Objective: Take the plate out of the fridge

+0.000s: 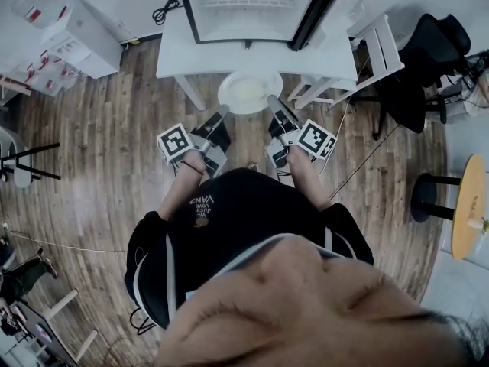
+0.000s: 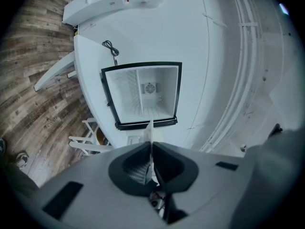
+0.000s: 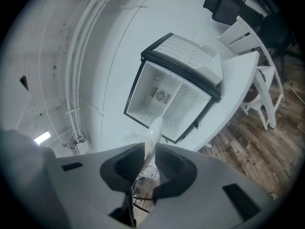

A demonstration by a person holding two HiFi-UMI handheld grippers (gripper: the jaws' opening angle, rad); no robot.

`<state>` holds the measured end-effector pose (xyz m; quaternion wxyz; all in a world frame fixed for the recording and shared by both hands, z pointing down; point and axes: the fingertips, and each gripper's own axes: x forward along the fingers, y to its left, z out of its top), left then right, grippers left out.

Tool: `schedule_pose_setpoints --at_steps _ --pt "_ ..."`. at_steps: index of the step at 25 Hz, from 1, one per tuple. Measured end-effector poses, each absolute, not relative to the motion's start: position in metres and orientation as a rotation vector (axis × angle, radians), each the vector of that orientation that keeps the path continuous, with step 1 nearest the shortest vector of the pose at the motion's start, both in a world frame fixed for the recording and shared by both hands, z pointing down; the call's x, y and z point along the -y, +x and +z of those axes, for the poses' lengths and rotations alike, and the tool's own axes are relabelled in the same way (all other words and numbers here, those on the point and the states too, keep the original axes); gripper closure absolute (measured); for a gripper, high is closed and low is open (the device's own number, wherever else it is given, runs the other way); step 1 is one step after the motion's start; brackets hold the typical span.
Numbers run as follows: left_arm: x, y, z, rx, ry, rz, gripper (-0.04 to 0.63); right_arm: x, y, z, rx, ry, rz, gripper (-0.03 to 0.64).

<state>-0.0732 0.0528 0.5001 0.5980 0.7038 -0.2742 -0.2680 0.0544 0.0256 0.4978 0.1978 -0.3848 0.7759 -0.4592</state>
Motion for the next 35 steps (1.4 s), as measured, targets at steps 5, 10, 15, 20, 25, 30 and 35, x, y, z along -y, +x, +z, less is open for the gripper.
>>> schedule_pose_setpoints --at_steps 5,10,15,20,25,30,35 --pt "-0.057 -0.07 0.501 0.61 1.636 -0.607 0.565 -0.035 0.06 0.499 -2.148 -1.12 -1.281 0.543" --pt "-0.064 -0.065 0.504 0.588 1.637 -0.594 0.565 -0.047 0.067 0.508 -2.09 -1.182 -1.33 0.543" --pt "-0.069 -0.064 0.507 0.575 1.631 -0.584 0.565 -0.05 0.065 0.503 -2.131 -1.148 -1.261 0.543" --pt "-0.068 -0.064 0.51 0.574 1.632 -0.571 0.565 -0.052 0.067 0.509 -2.102 -1.171 -1.29 0.543" --pt "-0.069 -0.063 0.511 0.57 1.63 -0.567 0.564 -0.052 0.066 0.509 -2.116 -1.168 -1.278 0.543" --pt "-0.068 -0.065 0.515 0.579 1.624 -0.553 0.565 -0.052 0.065 0.511 -2.116 -1.171 -1.284 0.543" --pt "-0.069 -0.069 0.516 0.576 1.62 -0.551 0.565 -0.054 0.06 0.513 -2.115 -1.176 -1.286 0.543"
